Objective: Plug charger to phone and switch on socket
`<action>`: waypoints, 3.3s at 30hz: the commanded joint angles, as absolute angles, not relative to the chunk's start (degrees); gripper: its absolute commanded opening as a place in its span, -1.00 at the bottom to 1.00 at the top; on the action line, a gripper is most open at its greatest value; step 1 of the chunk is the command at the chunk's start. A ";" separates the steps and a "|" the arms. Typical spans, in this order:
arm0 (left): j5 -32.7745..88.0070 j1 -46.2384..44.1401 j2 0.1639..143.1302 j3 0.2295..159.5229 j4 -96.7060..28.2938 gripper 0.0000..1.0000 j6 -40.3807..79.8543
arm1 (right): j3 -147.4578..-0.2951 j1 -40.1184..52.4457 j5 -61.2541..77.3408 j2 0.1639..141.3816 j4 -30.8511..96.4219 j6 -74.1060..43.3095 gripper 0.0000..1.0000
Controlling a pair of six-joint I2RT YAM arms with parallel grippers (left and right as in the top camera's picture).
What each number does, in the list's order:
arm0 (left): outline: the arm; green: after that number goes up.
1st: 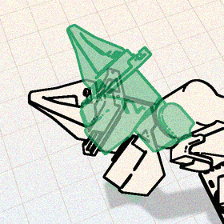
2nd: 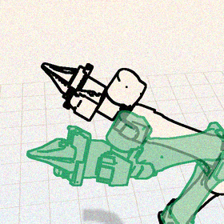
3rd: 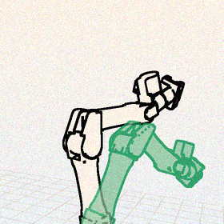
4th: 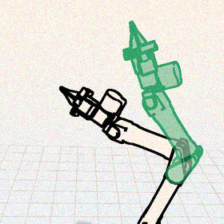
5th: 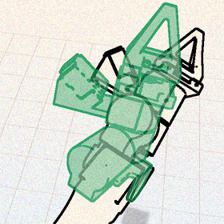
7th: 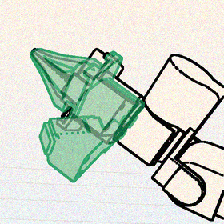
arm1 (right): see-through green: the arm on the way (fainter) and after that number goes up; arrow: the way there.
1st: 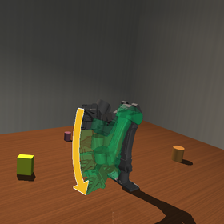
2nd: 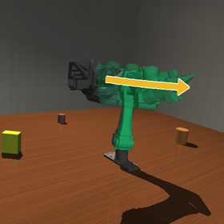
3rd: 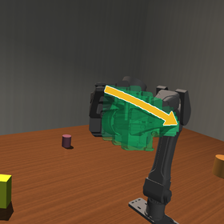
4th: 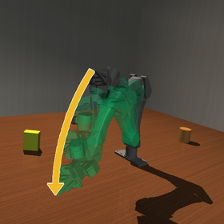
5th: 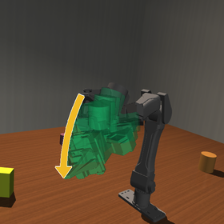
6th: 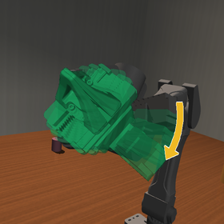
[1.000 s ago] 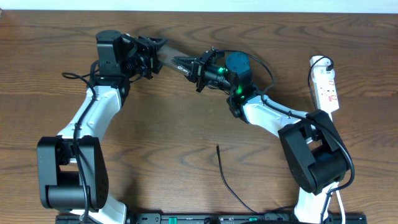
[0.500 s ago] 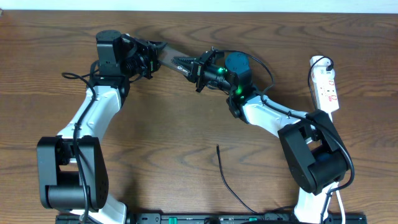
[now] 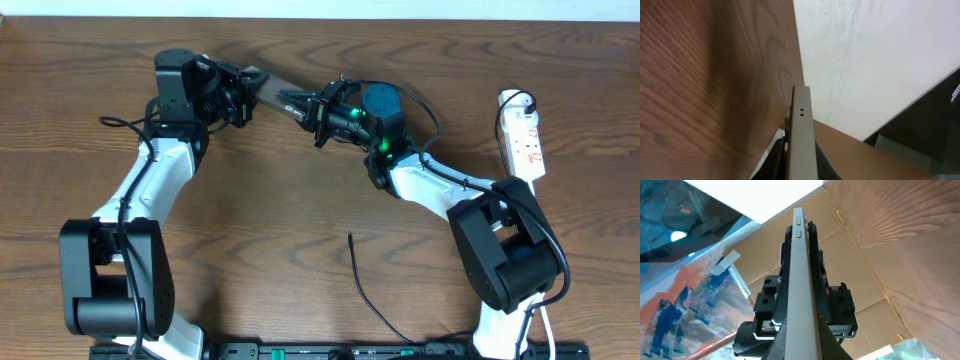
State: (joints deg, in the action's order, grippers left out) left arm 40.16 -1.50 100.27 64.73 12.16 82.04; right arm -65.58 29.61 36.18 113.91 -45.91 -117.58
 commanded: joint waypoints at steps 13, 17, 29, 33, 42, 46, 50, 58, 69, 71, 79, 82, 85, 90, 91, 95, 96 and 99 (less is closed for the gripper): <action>40.53 -1.19 99.02 64.34 12.53 -0.85 82.13 | -66.41 30.94 38.04 113.25 -46.46 -117.40 -0.67; 40.53 -1.19 99.02 64.34 12.53 -0.85 81.91 | -66.41 30.96 38.04 113.25 -46.48 -117.38 0.15; 40.86 0.58 99.02 64.34 12.49 -0.85 81.28 | -66.41 30.70 39.00 113.25 -46.50 -116.53 0.98; 41.17 2.94 99.02 64.34 11.20 -0.86 79.11 | -66.41 30.33 40.86 113.25 -46.50 -116.51 0.99; 53.87 12.86 99.02 64.34 10.94 -0.85 66.54 | -66.41 27.42 45.65 113.25 -46.46 -110.34 0.98; 68.86 16.86 99.02 64.34 13.50 -0.85 57.08 | -66.41 27.20 45.82 113.25 -46.48 -100.20 0.98; 81.73 18.02 99.02 64.34 16.12 -0.85 47.59 | -66.41 27.42 46.81 113.25 -46.68 -90.21 0.98; 90.15 18.04 99.00 64.29 17.28 -0.85 35.73 | -66.43 28.16 58.39 113.10 -52.82 -69.14 0.99; 90.13 18.04 99.00 64.29 17.26 -0.85 34.09 | -77.03 24.36 67.99 111.74 -40.49 -62.11 0.98; 90.13 18.04 99.00 64.29 17.26 -0.85 34.09 | -81.95 24.03 67.13 111.74 -26.83 -54.11 0.97; 90.13 18.04 99.00 64.29 17.26 -0.86 34.06 | -103.66 24.49 34.13 111.74 35.92 -25.93 0.99; 90.13 18.04 99.00 64.29 17.23 -0.85 33.50 | -109.36 25.12 20.36 111.74 50.89 -25.80 0.98; 90.13 18.04 99.00 64.29 17.23 -0.85 32.99 | -111.26 25.63 14.76 111.74 60.10 -25.61 0.99; 90.13 18.04 99.00 64.29 17.23 -0.85 32.99 | -109.60 27.79 7.77 111.79 73.25 -26.52 0.98; 90.13 18.04 99.00 64.27 17.23 -0.85 33.01 | -109.06 28.47 6.28 111.81 75.29 -27.07 0.99; 90.13 18.04 99.00 64.27 17.19 -0.85 32.99 | -104.86 32.23 2.85 111.83 78.81 -28.93 0.99; 90.13 18.04 99.00 64.27 17.21 -0.85 32.99 | -103.44 33.28 2.94 111.87 78.65 -29.06 0.99; 90.13 18.04 99.00 64.27 17.04 -0.85 32.99 | -97.91 36.62 2.68 111.87 77.12 -31.51 0.98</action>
State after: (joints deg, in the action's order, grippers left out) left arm 88.23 17.91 100.27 64.20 16.91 33.78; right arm -101.73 33.85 5.61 112.33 77.71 -28.82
